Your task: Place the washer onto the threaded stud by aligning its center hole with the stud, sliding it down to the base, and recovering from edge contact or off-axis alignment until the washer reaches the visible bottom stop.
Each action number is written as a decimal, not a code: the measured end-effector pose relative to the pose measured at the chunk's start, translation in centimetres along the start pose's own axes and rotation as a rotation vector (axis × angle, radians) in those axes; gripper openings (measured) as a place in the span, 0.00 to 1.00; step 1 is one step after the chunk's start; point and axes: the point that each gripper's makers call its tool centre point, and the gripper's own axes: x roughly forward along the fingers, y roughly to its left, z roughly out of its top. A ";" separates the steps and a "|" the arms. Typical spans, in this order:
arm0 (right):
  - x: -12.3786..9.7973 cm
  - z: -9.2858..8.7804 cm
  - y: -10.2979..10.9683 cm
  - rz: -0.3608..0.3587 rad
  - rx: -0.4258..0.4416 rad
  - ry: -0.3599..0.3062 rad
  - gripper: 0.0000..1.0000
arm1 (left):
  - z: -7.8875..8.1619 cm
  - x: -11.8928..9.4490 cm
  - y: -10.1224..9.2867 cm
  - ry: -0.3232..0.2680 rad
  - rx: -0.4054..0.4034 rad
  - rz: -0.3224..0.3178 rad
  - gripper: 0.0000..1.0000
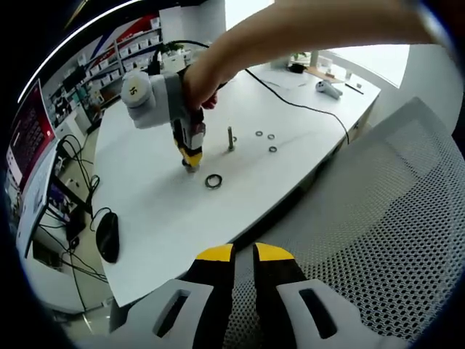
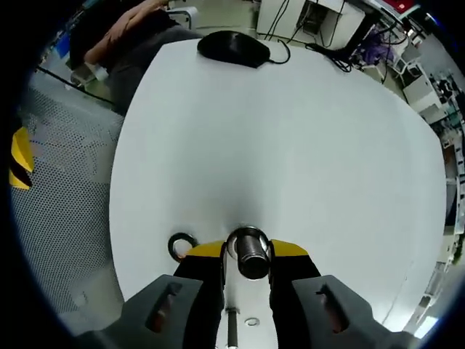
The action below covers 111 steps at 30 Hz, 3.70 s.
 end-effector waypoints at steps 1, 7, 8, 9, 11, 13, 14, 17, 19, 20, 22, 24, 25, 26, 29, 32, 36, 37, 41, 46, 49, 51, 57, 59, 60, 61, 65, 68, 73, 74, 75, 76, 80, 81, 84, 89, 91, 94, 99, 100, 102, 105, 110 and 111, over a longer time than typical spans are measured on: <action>0.1 -0.1 0.0 -0.007 -0.008 0.008 0.23 | 0.0 0.0 0.0 0.000 0.000 0.000 0.07; 0.0 -0.5 0.1 0.003 -0.038 0.028 0.23 | 0.0 0.0 0.0 0.000 0.002 -0.002 0.07; -0.1 -0.6 0.2 0.007 -0.035 0.030 0.23 | 0.0 0.0 0.0 0.001 0.002 -0.002 0.07; -0.2 -0.8 0.2 0.009 -0.035 0.029 0.23 | 0.0 0.0 0.0 0.001 0.002 -0.002 0.07; -0.2 -1.2 0.5 0.014 -0.027 0.034 0.23 | 0.0 0.0 0.0 0.000 0.002 -0.003 0.07; -0.2 -1.5 0.7 0.022 -0.026 0.036 0.23 | 0.0 0.0 -0.1 0.000 0.003 -0.003 0.07; -0.2 -1.7 0.9 0.027 -0.028 0.039 0.23 | 0.0 0.0 -0.1 0.000 0.004 -0.003 0.07; -0.2 -2.2 1.4 0.036 -0.031 0.045 0.23 | 0.0 0.0 -0.1 0.000 0.005 -0.004 0.07; -0.3 -2.3 1.7 0.040 -0.035 0.045 0.23 | 0.0 0.0 -0.1 0.000 0.005 -0.004 0.07; -0.4 -2.4 2.0 0.043 -0.037 0.046 0.23 | 0.0 0.0 -0.1 0.000 0.006 -0.004 0.07; -0.5 -2.6 2.3 0.050 -0.044 0.048 0.23 | 0.1 0.0 -0.1 0.000 0.007 -0.005 0.07; -0.6 -3.0 2.5 0.050 -0.046 0.053 0.23 | 0.0 0.0 -0.1 0.000 0.007 -0.005 0.07; -0.7 -3.2 2.6 0.048 -0.046 0.056 0.23 | 0.1 0.0 -0.1 -0.001 0.008 -0.005 0.07; -0.7 -3.3 2.8 0.046 -0.049 0.055 0.23 | 0.1 0.0 -0.1 -0.001 0.008 -0.005 0.07; -0.8 -3.4 2.8 0.042 -0.068 0.050 0.24 | 0.0 0.0 -0.1 -0.001 0.009 -0.005 0.07; -0.8 -3.6 2.7 0.020 -0.096 0.027 0.26 | 0.0 0.0 -0.1 -0.001 0.010 -0.006 0.07; -1.6 -3.3 2.4 -0.017 -0.033 -0.040 0.37 | 0.1 0.0 -0.1 -0.002 0.012 -0.008 0.07; -2.2 -3.0 2.2 -0.026 -0.021 -0.079 0.37 | 0.1 0.0 -0.1 -0.002 0.013 -0.008 0.07; -5.0 -2.8 2.1 -0.043 0.074 -0.196 0.37 | 0.1 0.0 -0.2 -0.001 0.011 -0.008 0.07; -8.7 -2.2 2.2 -0.079 0.207 -0.366 0.37 | -0.1 0.1 0.0 0.003 0.004 -0.005 0.07; -11.3 -2.5 3.5 -0.078 0.250 -0.463 0.37 | -0.2 0.1 0.1 0.004 0.001 -0.004 0.07; -13.2 -3.4 3.9 -0.099 0.271 -0.502 0.37 | -0.2 0.1 0.1 0.004 -0.001 -0.004 0.07; -20.2 -5.6 5.6 -0.076 0.484 -0.757 0.37 | -0.2 0.0 0.2 0.004 -0.005 0.000 0.08; -21.7 -7.7 5.9 -0.107 0.522 -0.794 0.36 | -0.2 0.0 0.2 0.006 -0.006 0.000 0.08; -22.4 -8.9 6.3 -0.115 0.556 -0.821 0.36 | -0.2 0.0 0.2 0.007 -0.006 0.000 0.08; -22.9 -9.7 6.6 -0.113 0.591 -0.846 0.36 | -0.3 0.1 0.2 0.006 -0.007 0.000 0.08; -23.8 -13.4 7.9 -0.106 0.735 -0.945 0.35 | -0.3 0.0 0.3 0.006 -0.009 0.004 0.08; -23.1 -16.1 8.9 -0.150 0.785 -0.921 0.35 | -0.2 0.0 0.2 0.004 0.002 0.002 0.08; -21.8 -18.5 10.6 -0.189 0.802 -0.870 0.34 | -0.2 0.2 0.2 0.000 0.018 0.001 0.08; -21.6 -18.6 11.0 -0.187 0.812 -0.868 0.33 | -0.2 0.2 0.2 -0.001 0.020 0.001 0.09; -21.0 -18.8 11.5 -0.184 0.816 -0.855 0.33 | -0.1 0.2 0.2 -0.005 0.029 -0.002 0.09; -20.7 -19.0 11.6 -0.189 0.817 -0.843 0.33 | -0.1 0.2 0.2 -0.006 0.032 -0.003 0.09; -19.1 -19.7 13.1 -0.172 0.860 -0.807 0.32 | 0.1 0.3 -0.1 -0.017 0.072 -0.025 0.09; -19.2 -19.5 13.3 -0.168 0.857 -0.811 0.31 | 0.2 0.2 -0.4 -0.023 0.102 -0.039 0.11; -19.2 -18.9 14.1 -0.169 0.843 -0.803 0.30 | 0.1 0.2 -0.4 -0.016 0.107 -0.053 0.12; -19.9 -18.3 14.9 -0.204 0.852 -0.803 0.30 | -0.1 0.2 -0.6 0.014 0.125 -0.103 0.14; -20.0 -18.1 15.2 -0.217 0.848 -0.799 0.30 | -0.1 0.2 -0.5 0.036 0.173 -0.114 0.20; -20.2 -19.2 14.8 -0.316 0.830 -0.774 0.30 | -0.7 0.6 0.4 0.084 0.250 -0.121 0.25; -22.0 -20.3 14.8 -0.418 0.873 -0.811 0.30 | -1.7 1.1 1.9 0.187 0.366 -0.120 0.25; -22.1 -20.4 15.1 -0.415 0.877 -0.816 0.30 | -1.8 1.2 2.3 0.213 0.390 -0.134 0.25; -22.0 -20.1 15.7 -0.387 0.882 -0.823 0.30 | -1.6 1.5 2.6 0.207 0.460 -0.170 0.29; -21.9 -19.9 16.3 -0.389 0.909 -0.824 0.30 | -1.6 2.3 3.6 0.223 0.461 -0.178 0.38; -22.1 -18.5 17.2 -0.360 0.986 -0.883 0.30 | -1.7 4.1 5.8 0.257 0.488 -0.155 0.41; -21.9 -18.6 17.1 -0.385 0.985 -0.866 0.30 | -1.8 4.4 6.1 0.260 0.486 -0.160 0.40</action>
